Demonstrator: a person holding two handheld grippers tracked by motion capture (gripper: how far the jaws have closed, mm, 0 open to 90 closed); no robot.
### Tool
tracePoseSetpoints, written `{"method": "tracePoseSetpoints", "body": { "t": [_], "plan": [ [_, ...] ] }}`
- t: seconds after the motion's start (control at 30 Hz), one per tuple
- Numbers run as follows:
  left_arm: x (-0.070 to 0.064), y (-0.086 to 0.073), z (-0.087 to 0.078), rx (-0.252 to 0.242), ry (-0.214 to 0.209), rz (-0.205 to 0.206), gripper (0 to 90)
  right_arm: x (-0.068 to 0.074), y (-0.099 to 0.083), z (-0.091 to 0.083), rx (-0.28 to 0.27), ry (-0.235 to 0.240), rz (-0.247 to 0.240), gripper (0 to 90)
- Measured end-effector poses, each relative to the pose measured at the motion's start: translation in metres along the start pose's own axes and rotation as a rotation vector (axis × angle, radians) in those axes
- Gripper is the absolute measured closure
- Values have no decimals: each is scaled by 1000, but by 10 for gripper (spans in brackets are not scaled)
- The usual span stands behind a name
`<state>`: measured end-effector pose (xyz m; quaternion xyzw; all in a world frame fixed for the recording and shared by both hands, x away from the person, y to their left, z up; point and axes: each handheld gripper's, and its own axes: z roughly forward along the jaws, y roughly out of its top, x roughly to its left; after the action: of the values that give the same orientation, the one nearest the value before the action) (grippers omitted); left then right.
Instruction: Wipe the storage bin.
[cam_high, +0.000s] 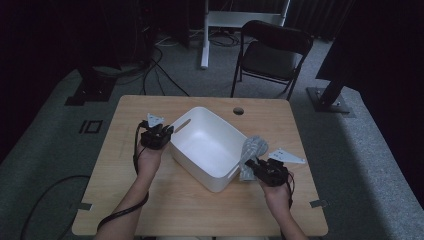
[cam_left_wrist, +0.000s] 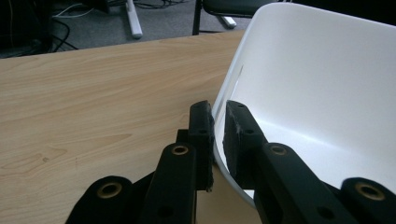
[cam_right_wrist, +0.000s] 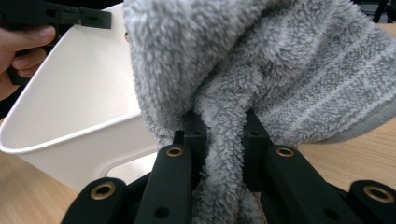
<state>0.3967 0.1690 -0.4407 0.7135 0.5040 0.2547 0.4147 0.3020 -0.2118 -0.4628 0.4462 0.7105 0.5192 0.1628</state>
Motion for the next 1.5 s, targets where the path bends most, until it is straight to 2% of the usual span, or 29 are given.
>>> {"method": "tracePoseSetpoints", "body": {
  "t": [0.13,0.2,0.3,0.37,0.53,0.7,0.83,0.9,0.97,1.07,1.17,1.27,1.37,1.5],
  "plan": [
    [0,0,0,3,-3,3,815,-3,-4,5,18,-8,14,779],
    [0,0,0,3,-5,3,814,-6,-9,11,50,-17,22,779],
    [1,1,0,5,-10,5,812,-14,-22,25,115,-11,62,779],
    [1,0,0,2,-11,4,810,-17,-26,28,111,-3,74,779],
    [1,0,0,1,-8,0,810,-20,-26,31,121,-17,60,779],
    [2,0,0,2,-10,2,807,-24,-43,49,212,-33,69,779],
    [0,0,0,2,8,-4,806,-28,-43,49,220,-19,95,777],
    [-1,0,0,0,20,-16,809,-28,-41,45,212,-16,90,777],
    [-2,0,0,0,25,-22,810,-28,-36,36,179,1,105,776],
    [-2,0,0,2,28,-23,812,-24,-23,14,100,16,99,776],
    [-2,1,0,5,33,-21,816,-16,-7,-13,-1,58,86,776],
    [-3,1,0,9,36,-19,817,-2,3,-32,-70,122,56,775],
    [-3,1,1,10,36,-16,818,12,3,-35,-74,160,28,774],
    [-2,2,1,14,26,-9,818,25,-2,-20,-20,173,-7,774]
  ]
}}
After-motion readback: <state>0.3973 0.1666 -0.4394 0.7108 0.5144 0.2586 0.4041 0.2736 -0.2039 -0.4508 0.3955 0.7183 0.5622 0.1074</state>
